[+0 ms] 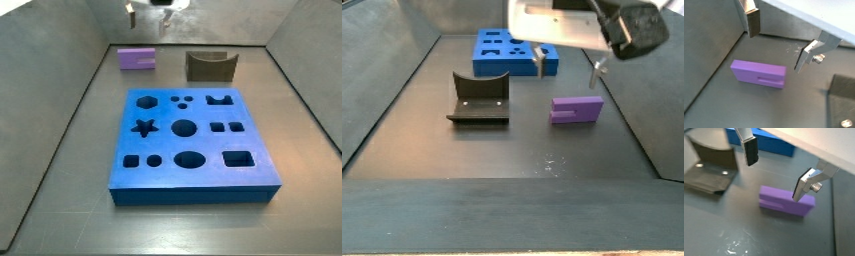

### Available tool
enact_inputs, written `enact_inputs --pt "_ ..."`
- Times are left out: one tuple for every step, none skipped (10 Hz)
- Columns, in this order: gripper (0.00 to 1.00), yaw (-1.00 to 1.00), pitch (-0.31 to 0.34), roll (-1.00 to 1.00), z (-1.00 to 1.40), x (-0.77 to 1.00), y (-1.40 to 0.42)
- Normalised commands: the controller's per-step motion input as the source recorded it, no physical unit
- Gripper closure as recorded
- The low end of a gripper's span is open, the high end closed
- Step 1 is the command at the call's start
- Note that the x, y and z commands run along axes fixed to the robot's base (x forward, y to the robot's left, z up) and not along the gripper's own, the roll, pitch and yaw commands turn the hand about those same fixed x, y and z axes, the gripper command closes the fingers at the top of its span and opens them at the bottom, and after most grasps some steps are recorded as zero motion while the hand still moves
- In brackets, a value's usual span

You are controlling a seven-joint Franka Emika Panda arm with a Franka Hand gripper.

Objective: Pick up the double-square object. Move up. Place the double-square object on the fixture. Regrasp the double-square object. Move to above the board. Insert the double-square object.
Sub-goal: Pick up the double-square object.

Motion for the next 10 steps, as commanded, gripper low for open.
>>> enact_inputs --pt "0.00 -0.85 -0.020 0.00 -0.48 -0.38 0.06" --pt "0.00 -0.86 -0.014 0.00 -0.52 -0.36 0.06" --pt "0.00 -0.87 -0.014 0.00 -0.54 -0.34 0.05" --pt "0.00 -0.89 -0.014 0.00 -0.55 -0.32 0.04" --pt "0.00 -0.93 -0.020 0.00 -0.55 -0.22 0.00" --pt "0.00 -0.96 0.000 -0.08 -0.40 -0.05 0.00" --pt "0.00 -0.89 0.000 -0.12 -0.25 -0.05 0.00" --pt "0.00 -0.81 0.000 -0.03 -0.11 -0.03 0.00" --pt "0.00 -0.79 0.000 -0.09 -0.08 0.00 0.00" --pt "0.00 -0.83 0.000 -0.01 -0.16 -0.09 0.00"
